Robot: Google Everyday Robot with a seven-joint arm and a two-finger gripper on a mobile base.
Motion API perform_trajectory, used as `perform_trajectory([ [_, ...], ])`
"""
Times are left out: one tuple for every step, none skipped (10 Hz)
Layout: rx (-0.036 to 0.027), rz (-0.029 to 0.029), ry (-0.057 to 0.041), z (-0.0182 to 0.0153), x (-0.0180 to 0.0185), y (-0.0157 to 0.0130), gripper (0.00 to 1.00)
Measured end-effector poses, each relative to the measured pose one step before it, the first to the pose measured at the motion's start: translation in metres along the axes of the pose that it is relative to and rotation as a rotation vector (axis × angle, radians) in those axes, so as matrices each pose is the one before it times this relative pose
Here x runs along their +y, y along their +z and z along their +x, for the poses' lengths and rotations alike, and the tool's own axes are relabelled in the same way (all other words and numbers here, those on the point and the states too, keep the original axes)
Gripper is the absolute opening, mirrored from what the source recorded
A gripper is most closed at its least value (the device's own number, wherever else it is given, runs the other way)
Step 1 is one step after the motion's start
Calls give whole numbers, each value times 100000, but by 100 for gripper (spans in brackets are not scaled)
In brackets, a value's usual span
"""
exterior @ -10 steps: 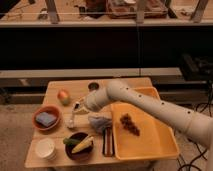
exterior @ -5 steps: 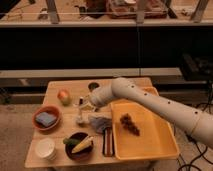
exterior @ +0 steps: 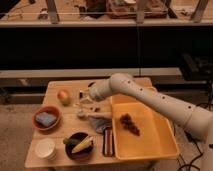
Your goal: Wipe table surface with brush
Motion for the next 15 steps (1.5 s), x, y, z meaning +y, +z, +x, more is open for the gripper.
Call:
perform_trajectory([
  [-332,-88,-382,-493,-91,608,0],
  [-445,-605,-632,-629,153,756,0],
  [-729,-1651,-1244,-1070,442,1262,0],
  [-665,-1423,-538,-526,350,611,0],
  [-612,-1464,-777,-302,455,389,0],
  [-1421,-2115,-676,-349,811,371,0],
  [-1117,-1983,-475,-146,1080,144,0],
  [-583,-1268,-113,-33,715,81,0],
  [-803,-1489,10,66,836,-96,0],
  [-583,-1920,-238,230,1388,-415,0],
  [240,-1168,-295,204,938,-342,0],
  [1186,-1746,-420,495,1365,-528,0],
  [1218,-1165,-425,394,799,-376,0],
  [1216,-121,394,760,404,-700,0],
  [850,701,729,688,30,-660,0],
])
